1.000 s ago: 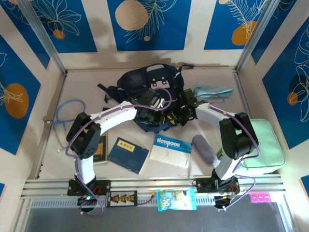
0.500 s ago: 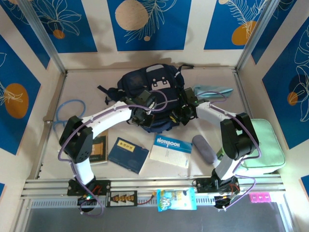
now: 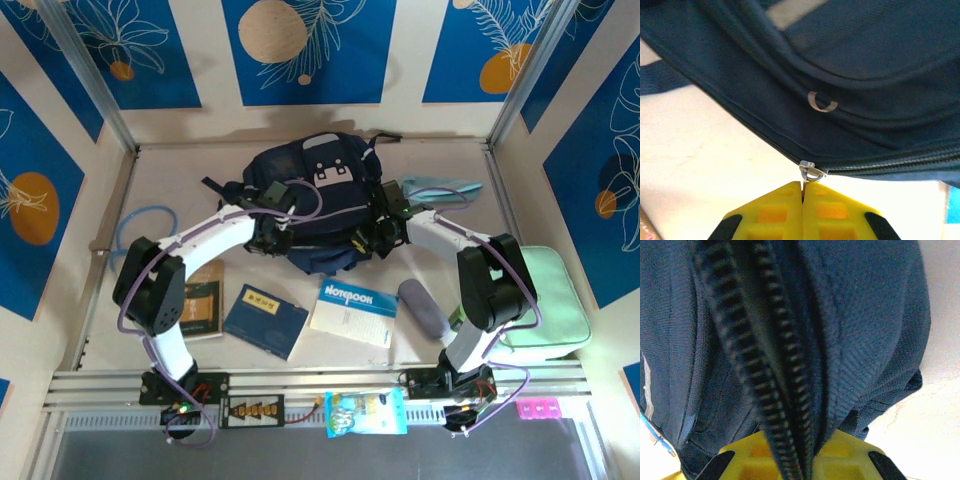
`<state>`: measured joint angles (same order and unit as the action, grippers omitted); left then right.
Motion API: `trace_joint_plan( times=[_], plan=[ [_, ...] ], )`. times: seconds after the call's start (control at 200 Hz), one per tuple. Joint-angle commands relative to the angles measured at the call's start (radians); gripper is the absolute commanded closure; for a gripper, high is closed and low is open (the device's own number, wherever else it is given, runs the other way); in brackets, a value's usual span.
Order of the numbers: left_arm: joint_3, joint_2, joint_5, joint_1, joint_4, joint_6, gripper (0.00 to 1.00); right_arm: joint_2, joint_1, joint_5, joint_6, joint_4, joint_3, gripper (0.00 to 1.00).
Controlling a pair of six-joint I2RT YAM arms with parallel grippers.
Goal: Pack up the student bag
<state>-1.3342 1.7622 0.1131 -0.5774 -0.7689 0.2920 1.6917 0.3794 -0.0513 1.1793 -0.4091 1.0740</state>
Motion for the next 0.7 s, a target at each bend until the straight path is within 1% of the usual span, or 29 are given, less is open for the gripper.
trace_joint_plan(
  times=[0.0, 0.165, 0.355, 0.485, 0.57, 0.695],
  plan=[
    [0.017, -0.017, 0.059, 0.074, -0.023, -0.054, 1.00, -0.038, -0.011, 0.046, -0.030, -0.021, 0.036, 0.90],
    [-0.020, 0.044, 0.041, 0.154, 0.027, -0.126, 1.00, -0.032, -0.008, 0.036, -0.050, -0.023, 0.052, 0.91],
    [-0.077, 0.112, 0.032, 0.247, 0.080, -0.164, 1.00, -0.030, 0.002, 0.057, -0.063, -0.037, 0.072, 0.94],
    [-0.134, 0.161, 0.022, 0.286, 0.109, -0.226, 1.00, -0.023, 0.002, 0.053, -0.068, -0.038, 0.078, 0.94],
    [-0.156, 0.187, -0.029, 0.308, 0.138, -0.295, 1.00, -0.019, 0.002, 0.054, -0.072, -0.040, 0.082, 0.94],
    [-0.203, 0.229, 0.008, 0.318, 0.136, -0.388, 1.00, -0.023, 0.001, 0.068, -0.073, -0.048, 0.083, 0.95]
  ],
)
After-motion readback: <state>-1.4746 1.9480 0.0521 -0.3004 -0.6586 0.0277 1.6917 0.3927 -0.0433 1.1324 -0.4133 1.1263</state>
